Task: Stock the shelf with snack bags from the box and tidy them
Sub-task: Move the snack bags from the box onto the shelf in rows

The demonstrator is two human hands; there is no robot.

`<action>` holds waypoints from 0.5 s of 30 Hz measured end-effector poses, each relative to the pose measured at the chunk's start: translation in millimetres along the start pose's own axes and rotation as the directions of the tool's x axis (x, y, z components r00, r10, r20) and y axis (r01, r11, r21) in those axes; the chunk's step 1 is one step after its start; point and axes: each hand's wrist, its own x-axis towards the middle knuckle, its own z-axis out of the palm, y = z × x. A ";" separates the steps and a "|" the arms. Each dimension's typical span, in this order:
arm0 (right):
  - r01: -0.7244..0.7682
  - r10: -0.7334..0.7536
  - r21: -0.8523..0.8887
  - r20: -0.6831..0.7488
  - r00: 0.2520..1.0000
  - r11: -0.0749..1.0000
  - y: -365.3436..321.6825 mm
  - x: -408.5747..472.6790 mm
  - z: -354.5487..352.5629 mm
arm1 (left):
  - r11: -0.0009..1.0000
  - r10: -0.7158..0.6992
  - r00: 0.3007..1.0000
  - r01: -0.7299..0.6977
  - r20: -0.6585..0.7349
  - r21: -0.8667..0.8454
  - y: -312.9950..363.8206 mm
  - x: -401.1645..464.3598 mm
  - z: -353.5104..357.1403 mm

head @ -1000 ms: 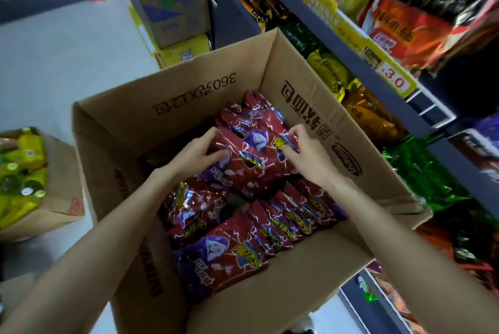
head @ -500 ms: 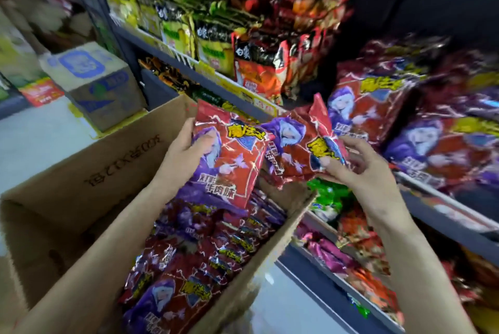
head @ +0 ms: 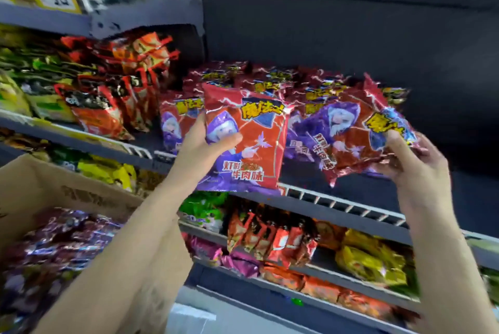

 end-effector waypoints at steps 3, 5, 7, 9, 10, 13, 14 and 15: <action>-0.028 0.029 -0.064 0.002 1.000 0.998 -5.9 22.9 -38.9 | 0.999 -0.050 0.999 0.050 -0.010 -0.008 -8.9 20.8 42.9; -0.047 0.048 -0.095 0.012 0.999 0.994 -1.6 42.8 -57.1 | 0.996 -0.084 0.996 0.085 -0.014 0.020 -17.6 34.0 69.5; -0.053 0.054 -0.138 0.002 0.999 0.989 8.4 64.9 -67.6 | 0.995 -0.100 0.995 0.100 0.021 0.022 -21.2 43.0 99.8; -0.073 0.070 -0.187 -0.020 0.997 0.980 22.0 88.2 -72.4 | 0.995 -0.083 0.995 0.080 0.048 0.058 -25.5 51.1 131.3; -0.090 0.085 -0.218 -0.031 0.996 0.972 29.7 98.3 -73.7 | 0.993 -0.076 0.996 0.071 0.041 0.099 -27.3 54.6 145.4; -0.125 0.124 -0.328 -0.027 0.992 0.936 49.2 114.0 -74.0 | 0.960 0.002 1.000 0.006 -0.028 0.280 -43.3 65.3 171.0; -0.104 0.106 -0.375 -0.015 0.994 0.921 53.9 114.2 -73.7 | 0.941 0.065 0.997 -0.044 -0.051 0.334 -47.7 66.1 175.2; -0.065 0.070 -0.426 -0.003 0.998 0.902 58.4 113.3 -73.3 | 0.916 0.144 0.988 -0.112 -0.057 0.385 -52.7 66.7 178.2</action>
